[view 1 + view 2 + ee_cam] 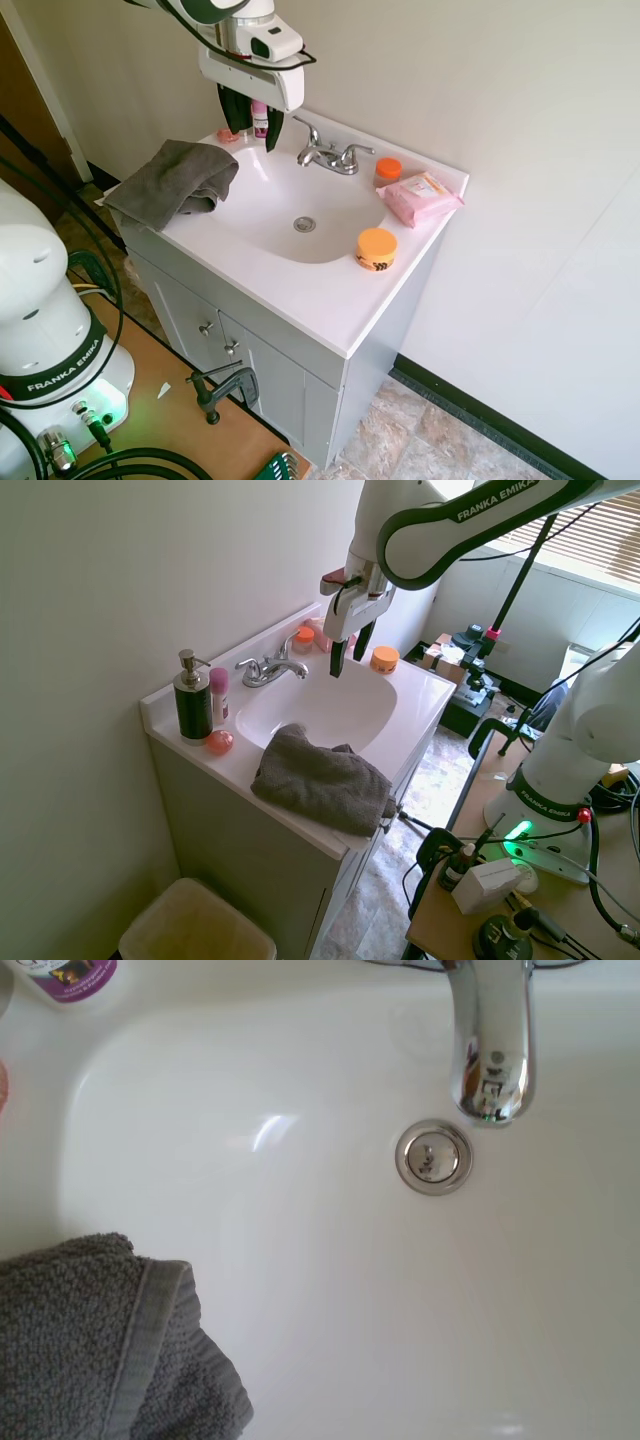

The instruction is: Clean the sink

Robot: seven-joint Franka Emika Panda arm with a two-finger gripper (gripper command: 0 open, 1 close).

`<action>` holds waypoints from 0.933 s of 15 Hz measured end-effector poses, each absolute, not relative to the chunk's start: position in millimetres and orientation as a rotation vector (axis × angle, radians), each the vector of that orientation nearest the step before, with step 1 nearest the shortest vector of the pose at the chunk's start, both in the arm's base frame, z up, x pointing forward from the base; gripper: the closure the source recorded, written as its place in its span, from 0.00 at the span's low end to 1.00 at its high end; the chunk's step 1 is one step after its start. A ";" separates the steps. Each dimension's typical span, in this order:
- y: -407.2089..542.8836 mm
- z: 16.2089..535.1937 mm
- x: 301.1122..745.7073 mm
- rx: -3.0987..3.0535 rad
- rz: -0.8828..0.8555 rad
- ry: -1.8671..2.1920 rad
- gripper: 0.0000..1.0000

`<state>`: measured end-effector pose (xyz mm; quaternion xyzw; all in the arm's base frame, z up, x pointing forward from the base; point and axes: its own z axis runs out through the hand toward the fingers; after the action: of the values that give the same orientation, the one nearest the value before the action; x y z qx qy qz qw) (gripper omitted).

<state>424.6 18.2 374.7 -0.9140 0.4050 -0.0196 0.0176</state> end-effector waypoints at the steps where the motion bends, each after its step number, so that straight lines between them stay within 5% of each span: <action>1: 18.2 373.7 424.5 -2.840 -0.058 1.258 0.00; 10: 152.7 321.7 365.8 -2.847 -0.270 1.167 0.00; 14: 181.0 302.7 355.1 -2.854 -0.231 1.150 0.00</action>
<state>355.1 181.0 302.7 -0.9246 0.3726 -0.0747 0.0278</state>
